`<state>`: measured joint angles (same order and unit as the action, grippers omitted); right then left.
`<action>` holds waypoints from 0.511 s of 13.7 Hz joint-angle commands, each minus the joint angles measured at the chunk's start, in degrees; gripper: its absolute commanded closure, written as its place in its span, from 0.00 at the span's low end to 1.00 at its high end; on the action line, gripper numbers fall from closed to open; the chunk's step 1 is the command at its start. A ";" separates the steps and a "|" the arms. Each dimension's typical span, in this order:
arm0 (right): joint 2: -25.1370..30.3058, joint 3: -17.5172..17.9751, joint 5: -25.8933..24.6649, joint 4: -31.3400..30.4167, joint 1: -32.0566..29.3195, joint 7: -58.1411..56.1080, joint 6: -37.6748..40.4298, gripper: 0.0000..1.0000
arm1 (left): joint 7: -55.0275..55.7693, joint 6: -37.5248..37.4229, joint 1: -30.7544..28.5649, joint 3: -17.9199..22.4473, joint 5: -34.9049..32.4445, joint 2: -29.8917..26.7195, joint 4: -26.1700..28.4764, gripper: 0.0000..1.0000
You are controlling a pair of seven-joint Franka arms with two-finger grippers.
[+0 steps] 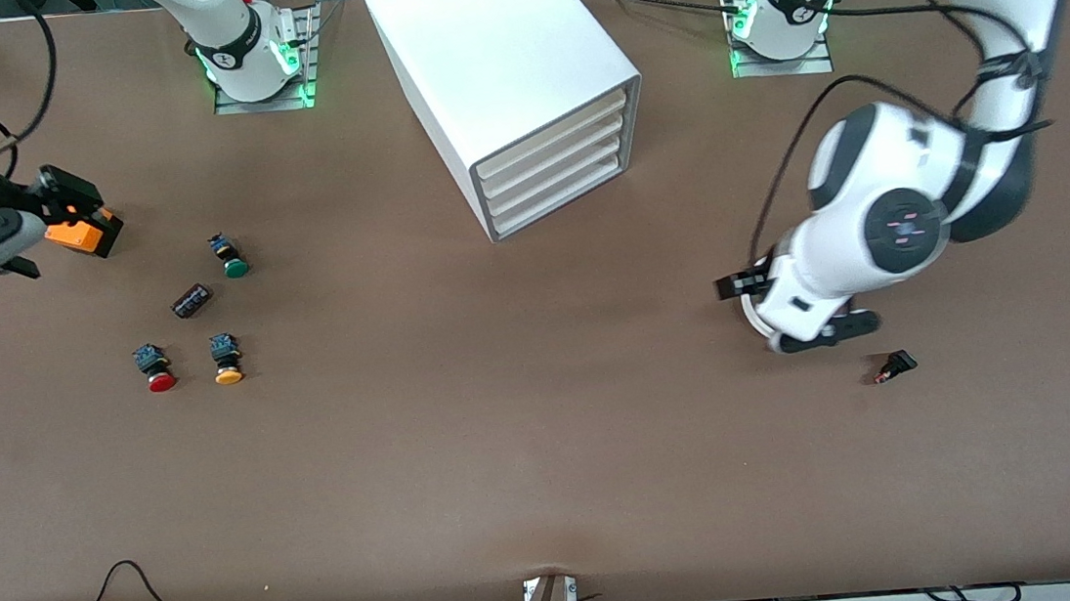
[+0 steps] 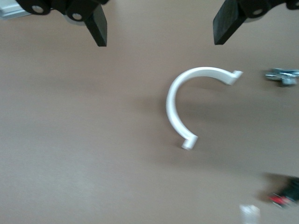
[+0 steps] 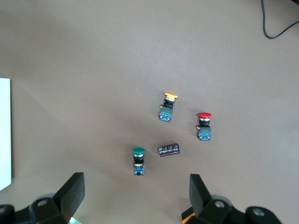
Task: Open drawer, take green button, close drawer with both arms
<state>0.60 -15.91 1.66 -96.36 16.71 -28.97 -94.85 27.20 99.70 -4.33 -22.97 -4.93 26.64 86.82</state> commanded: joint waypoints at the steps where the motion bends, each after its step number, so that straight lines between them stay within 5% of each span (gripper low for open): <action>1: -0.33 0.27 0.19 2.58 -0.36 -0.03 2.04 0.01 | -10.82 -4.76 1.25 7.39 3.25 -5.53 0.72 0.00; 7: 1.06 11.51 -0.16 2.67 -12.04 -0.12 3.54 0.01 | -21.12 -11.89 0.55 15.83 3.61 -15.38 1.86 0.00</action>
<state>0.64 -8.20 1.61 -94.76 8.77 -28.98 -92.97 10.48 89.78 -4.16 -10.20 -2.15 15.22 86.74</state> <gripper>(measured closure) 0.004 0.000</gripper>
